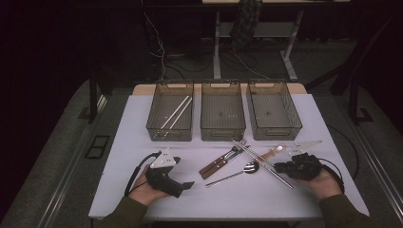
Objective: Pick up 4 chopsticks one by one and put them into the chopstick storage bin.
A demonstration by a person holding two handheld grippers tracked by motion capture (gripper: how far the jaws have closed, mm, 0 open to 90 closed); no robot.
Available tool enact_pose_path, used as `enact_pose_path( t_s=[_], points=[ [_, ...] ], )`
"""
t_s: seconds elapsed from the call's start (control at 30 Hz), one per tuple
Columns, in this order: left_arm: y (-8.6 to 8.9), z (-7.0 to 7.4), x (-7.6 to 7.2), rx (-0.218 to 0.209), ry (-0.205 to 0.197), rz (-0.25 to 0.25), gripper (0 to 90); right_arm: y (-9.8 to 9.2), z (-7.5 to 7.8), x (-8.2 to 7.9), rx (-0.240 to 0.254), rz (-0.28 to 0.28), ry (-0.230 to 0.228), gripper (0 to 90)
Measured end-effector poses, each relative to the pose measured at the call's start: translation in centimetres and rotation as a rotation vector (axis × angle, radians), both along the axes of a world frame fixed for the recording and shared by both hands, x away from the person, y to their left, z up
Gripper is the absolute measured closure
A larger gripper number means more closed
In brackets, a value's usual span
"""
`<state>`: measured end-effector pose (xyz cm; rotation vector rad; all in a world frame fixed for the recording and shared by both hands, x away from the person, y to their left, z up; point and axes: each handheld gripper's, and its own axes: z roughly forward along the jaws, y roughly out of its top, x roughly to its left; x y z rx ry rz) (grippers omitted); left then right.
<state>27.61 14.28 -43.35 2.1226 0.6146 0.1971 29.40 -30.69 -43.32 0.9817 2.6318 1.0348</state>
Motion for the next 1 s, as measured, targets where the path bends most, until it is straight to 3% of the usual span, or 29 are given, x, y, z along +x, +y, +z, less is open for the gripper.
enact_pose_path(
  t_s=[0.43, 1.0],
  points=[
    [0.1, 0.0, 0.0, -0.003, 0.002, 0.000, 0.6, -0.7, 1.5, -0.4, 0.076, 0.003, -0.049, 83.8],
    [1.2, 0.1, 0.1, -0.041, -0.013, 0.010, 0.0, 1.3, 3.5, -0.2, 0.125, 0.014, -0.074, 83.8]
  ],
)
